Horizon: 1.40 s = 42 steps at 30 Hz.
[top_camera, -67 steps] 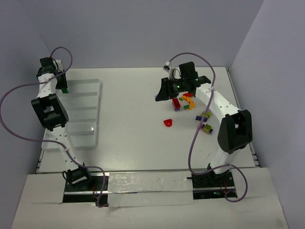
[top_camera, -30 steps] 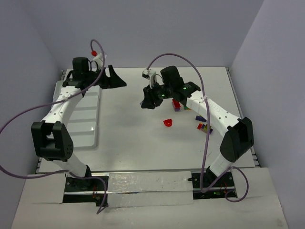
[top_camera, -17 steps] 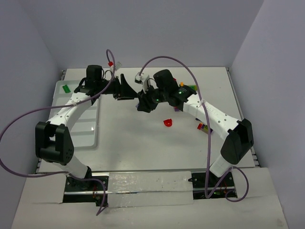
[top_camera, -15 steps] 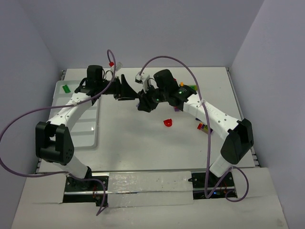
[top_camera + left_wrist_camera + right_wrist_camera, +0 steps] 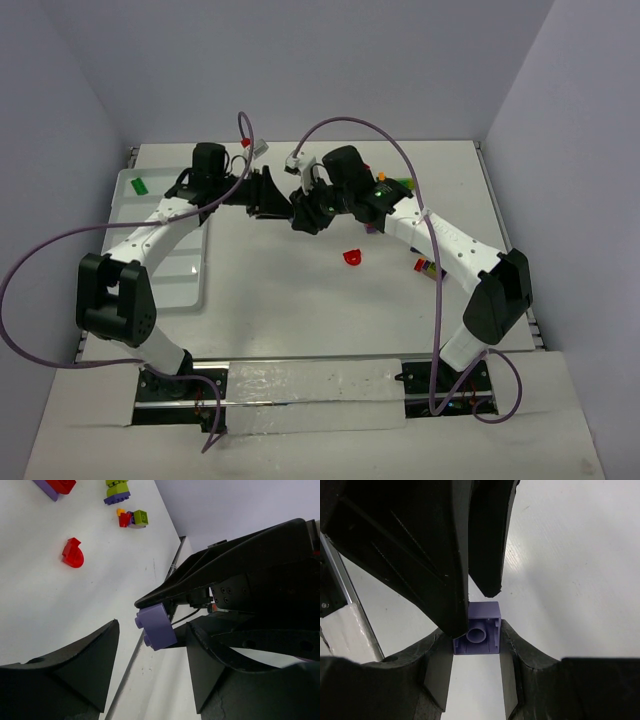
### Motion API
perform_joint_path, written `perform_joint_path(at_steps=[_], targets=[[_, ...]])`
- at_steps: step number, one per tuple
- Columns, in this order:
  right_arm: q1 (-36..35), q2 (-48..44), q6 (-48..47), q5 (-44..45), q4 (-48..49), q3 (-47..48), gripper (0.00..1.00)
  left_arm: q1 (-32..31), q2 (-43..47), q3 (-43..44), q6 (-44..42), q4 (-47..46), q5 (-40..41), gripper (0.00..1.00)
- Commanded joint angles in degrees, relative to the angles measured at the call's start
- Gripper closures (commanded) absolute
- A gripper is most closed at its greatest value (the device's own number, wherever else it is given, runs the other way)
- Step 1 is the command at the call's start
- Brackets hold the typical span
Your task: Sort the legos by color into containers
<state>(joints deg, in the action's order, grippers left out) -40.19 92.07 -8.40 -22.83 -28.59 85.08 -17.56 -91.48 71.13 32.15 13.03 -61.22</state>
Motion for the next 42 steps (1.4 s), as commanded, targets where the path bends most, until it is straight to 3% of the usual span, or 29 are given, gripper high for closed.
perform_joint_path(at_steps=[1,13,14,16,17,19,22,27,29,33,35,42], targets=[[-0.5,-0.9,0.3,2.0,3.0,2.2,1.0,-2.1,1.7,-0.2,-0.5,-1.2,-4.0,0.39],[-1.1,-0.7,0.6,4.9,4.2,2.3,0.96,-2.2,0.9,-4.4,8.1,-10.8,-10.4,0.8],[-1.1,-0.7,0.8,5.5,4.1,2.5,0.92,-2.2,0.9,-4.5,8.1,-11.0,-10.7,0.86],[-1.1,-0.6,1.2,6.4,3.7,2.8,0.7,-1.9,0.9,-4.1,6.0,-9.5,-10.1,0.99],[-1.1,-0.5,1.5,6.7,3.4,2.9,0.49,-1.4,1.0,-3.7,4.5,-7.3,-9.5,1.0],[-1.2,-1.0,1.8,7.3,3.4,2.5,0.28,1.5,1.0,-1.7,-1.4,-1.8,-6.3,1.0],[-1.1,-1.7,1.9,7.8,3.2,1.9,0.13,5.8,0.4,1.2,-8.9,8.1,1.5,1.0],[-0.8,-2.3,2.0,8.2,3.4,0.0,0.06,18.1,-3.1,10.4,-22.9,21.0,14.6,1.0],[-0.5,-2.3,2.1,8.2,3.4,-0.4,0.05,22.5,-4.3,13.8,-27.5,24.0,23.8,1.0],[0.3,-1.9,1.7,8.2,2.9,-0.5,0.0,27.9,-6.5,18.5,-34.4,23.6,42.6,1.0],[1.0,-1.6,1.6,7.8,2.8,-0.4,0.0,30.2,-8.3,19.8,-37.8,21.6,47.9,1.0],[4.2,-0.5,1.7,5.8,2.3,-0.5,0.0,36.4,-19.1,27.7,-42.8,22.3,53.1,1.0]])
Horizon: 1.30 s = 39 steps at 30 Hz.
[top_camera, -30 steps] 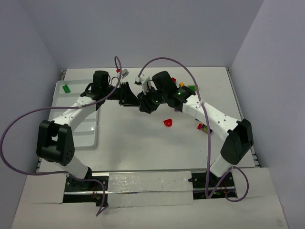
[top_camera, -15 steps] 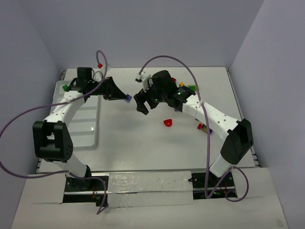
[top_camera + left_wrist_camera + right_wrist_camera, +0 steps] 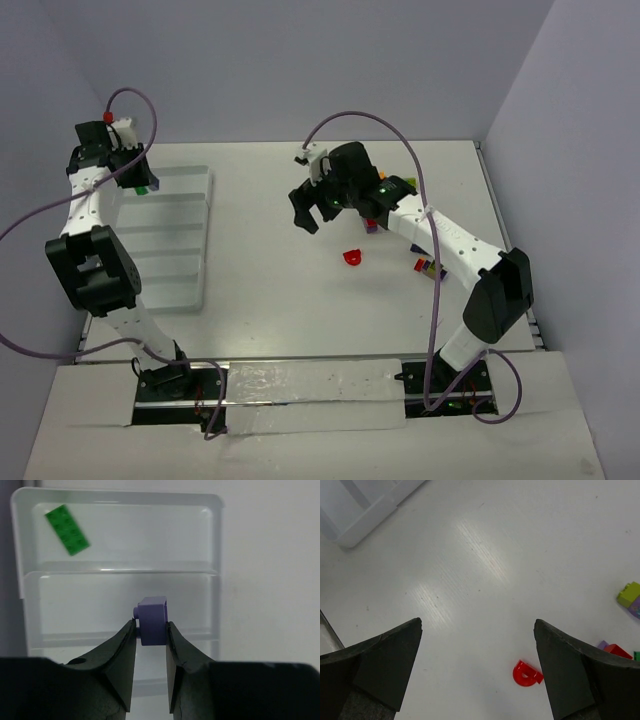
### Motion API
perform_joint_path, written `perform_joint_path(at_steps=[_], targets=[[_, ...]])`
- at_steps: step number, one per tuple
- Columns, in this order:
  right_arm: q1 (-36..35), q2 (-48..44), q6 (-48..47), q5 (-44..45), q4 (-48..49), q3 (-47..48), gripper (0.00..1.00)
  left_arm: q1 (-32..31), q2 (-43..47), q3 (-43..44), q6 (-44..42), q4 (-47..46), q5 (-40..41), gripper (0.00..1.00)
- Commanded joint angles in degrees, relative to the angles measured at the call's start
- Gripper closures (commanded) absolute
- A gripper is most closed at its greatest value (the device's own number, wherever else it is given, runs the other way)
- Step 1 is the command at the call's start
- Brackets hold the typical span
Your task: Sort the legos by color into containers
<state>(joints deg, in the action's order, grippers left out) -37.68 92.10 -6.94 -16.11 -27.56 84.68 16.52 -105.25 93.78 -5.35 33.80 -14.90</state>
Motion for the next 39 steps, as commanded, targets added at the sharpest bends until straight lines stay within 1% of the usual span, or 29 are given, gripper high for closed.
perform_joint_path(at_steps=[1,5,8,10,12,18,20,21,22,24,25,28,30,32,34,37,39], targets=[[2.3,-0.3,0.5,-0.8,1.4,-0.1,0.0,3.0,-6.2,6.4,-5.4,1.8,7.1,1.0],[4.9,0.9,1.0,-1.5,0.9,-0.5,0.0,4.2,-11.1,9.5,-6.6,2.0,11.1,1.0],[6.3,1.2,1.0,-2.0,1.1,-1.1,0.0,4.3,-13.4,9.6,-7.2,1.0,13.8,1.0],[7.4,1.6,0.7,-2.2,1.2,-1.6,0.0,4.3,-14.4,9.6,-7.4,0.5,15.0,1.0],[8.2,1.9,0.4,-2.2,1.4,-2.0,0.0,4.3,-15.7,9.0,-7.7,-0.6,18.3,1.0],[10.5,2.8,0.1,-2.9,1.5,-2.7,0.0,4.4,-17.5,8.3,-8.4,-3.7,23.9,1.0],[11.0,2.9,-0.3,-2.6,1.5,-3.0,0.0,4.4,-18.0,8.5,-8.7,-4.0,24.5,0.97],[11.2,2.9,-0.3,-2.5,1.5,-3.2,0.0,4.4,-18.1,8.6,-8.9,-3.9,24.4,0.91],[11.5,2.9,-0.3,-2.3,1.5,-3.4,0.0,4.4,-18.2,8.8,-9.1,-3.9,24.0,0.81],[11.9,2.7,-0.3,-1.6,1.4,-3.8,0.0,4.5,-18.1,9.1,-9.1,-3.6,22.7,0.65],[12.1,2.5,-0.3,-1.3,1.4,-4.0,0.0,4.5,-18.1,9.2,-9.1,-3.4,22.2,0.58],[12.5,1.8,-0.2,0.0,1.3,-4.7,0.0,4.4,-17.5,10.4,-8.8,-2.8,20.7,0.43],[13.1,0.8,-0.1,0.8,1.0,-5.7,0.0,4.4,-16.8,11.8,-8.5,-1.9,19.9,0.36],[13.9,-0.6,-0.1,1.9,0.5,-6.9,0.0,4.4,-15.9,13.6,-8.3,-0.8,18.8,0.33],[14.7,-1.5,-0.2,2.8,0.1,-7.6,0.0,4.3,-15.5,15.1,-8.0,0.5,17.5,0.32],[17.1,-4.1,-0.4,4.4,-1.5,-9.3,0.02,3.2,-11.7,16.5,-7.5,2.3,13.6,0.3],[18.9,-5.8,-1.0,5.6,-2.7,-11.1,0.03,0.6,-8.6,13.9,-8.3,1.3,11.6,0.3]])
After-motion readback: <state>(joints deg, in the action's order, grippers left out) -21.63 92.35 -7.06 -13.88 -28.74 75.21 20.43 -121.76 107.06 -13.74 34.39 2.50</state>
